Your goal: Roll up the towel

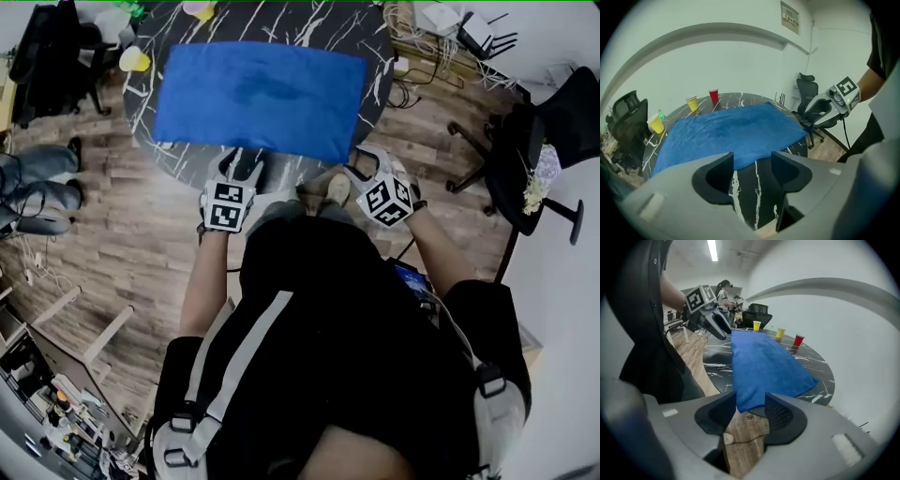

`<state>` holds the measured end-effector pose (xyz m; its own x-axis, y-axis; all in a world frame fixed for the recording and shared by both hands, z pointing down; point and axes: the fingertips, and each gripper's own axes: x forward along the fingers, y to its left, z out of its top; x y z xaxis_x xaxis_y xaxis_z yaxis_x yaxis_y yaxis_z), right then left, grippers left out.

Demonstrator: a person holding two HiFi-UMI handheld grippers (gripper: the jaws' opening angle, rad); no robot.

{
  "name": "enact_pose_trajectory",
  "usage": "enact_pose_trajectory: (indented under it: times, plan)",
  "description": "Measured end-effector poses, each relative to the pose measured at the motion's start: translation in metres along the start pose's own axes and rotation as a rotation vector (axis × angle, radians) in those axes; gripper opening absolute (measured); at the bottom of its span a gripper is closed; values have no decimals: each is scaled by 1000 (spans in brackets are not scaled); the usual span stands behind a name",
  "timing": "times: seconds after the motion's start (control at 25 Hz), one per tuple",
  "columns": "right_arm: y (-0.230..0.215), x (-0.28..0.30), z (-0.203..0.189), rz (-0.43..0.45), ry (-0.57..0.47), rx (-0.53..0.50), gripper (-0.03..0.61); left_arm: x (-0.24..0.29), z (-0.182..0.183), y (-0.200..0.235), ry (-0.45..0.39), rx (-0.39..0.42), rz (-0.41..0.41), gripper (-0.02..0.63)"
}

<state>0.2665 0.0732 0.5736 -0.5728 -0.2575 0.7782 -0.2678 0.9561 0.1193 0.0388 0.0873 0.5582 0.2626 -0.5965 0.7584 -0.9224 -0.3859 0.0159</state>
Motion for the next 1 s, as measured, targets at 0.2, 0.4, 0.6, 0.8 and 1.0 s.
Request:
enact_pose_trajectory:
  times: [0.2, 0.4, 0.6, 0.8, 1.0]
  plan:
    - [-18, -4, 18, -86, 21, 52, 190, -1, 5, 17, -40, 33, -29, 264]
    - [-43, -14, 35, -149, 2, 138, 187, 5, 17, 40, -76, 19, -53, 264]
    - [-19, 2, 25, -85, 67, 50, 184, 7, 7, 50, -48, 29, -70, 264]
    - [9, 16, 19, -28, 89, 14, 179, 1, -17, 57, -7, 19, -67, 264]
    - [30, 30, 8, 14, 117, -49, 178, -5, -40, 61, 29, 21, -66, 262]
